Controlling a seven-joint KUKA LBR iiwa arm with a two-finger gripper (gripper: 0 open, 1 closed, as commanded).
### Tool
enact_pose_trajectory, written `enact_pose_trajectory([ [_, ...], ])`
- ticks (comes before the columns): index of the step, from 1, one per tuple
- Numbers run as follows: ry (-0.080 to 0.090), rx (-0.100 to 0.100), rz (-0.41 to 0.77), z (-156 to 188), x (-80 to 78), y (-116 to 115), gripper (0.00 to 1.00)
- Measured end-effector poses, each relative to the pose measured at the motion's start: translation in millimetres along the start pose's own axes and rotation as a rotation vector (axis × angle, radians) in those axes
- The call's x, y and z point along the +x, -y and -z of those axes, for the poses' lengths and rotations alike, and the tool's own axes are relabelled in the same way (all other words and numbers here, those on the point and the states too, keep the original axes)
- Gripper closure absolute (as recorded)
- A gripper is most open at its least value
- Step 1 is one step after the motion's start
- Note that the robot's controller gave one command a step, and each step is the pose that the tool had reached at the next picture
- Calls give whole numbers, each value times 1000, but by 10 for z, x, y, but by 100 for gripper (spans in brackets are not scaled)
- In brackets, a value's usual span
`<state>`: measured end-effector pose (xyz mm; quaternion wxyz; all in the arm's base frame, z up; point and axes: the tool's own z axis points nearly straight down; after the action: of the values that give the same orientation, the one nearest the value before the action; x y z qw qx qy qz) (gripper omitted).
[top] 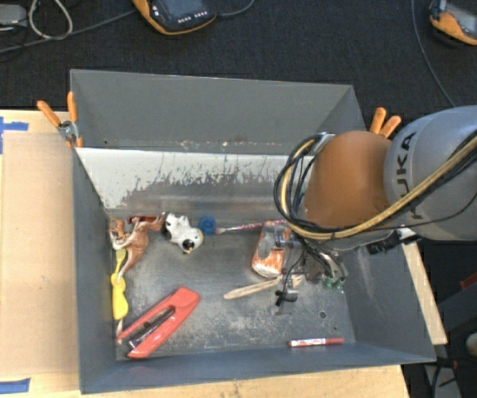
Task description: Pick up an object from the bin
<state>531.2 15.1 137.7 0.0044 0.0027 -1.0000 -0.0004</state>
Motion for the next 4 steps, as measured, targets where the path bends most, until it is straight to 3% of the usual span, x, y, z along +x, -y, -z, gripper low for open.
enact_pose_trajectory([
  [1, 7, 0, 0, 35, -19, 1, 0],
  [2, 10, 0, 96, -272, -548, 141, 0],
  [3, 7, -1, -61, -296, -765, 215, 0],
  [4, 9, 0, 62, -310, -833, 267, 0],
])
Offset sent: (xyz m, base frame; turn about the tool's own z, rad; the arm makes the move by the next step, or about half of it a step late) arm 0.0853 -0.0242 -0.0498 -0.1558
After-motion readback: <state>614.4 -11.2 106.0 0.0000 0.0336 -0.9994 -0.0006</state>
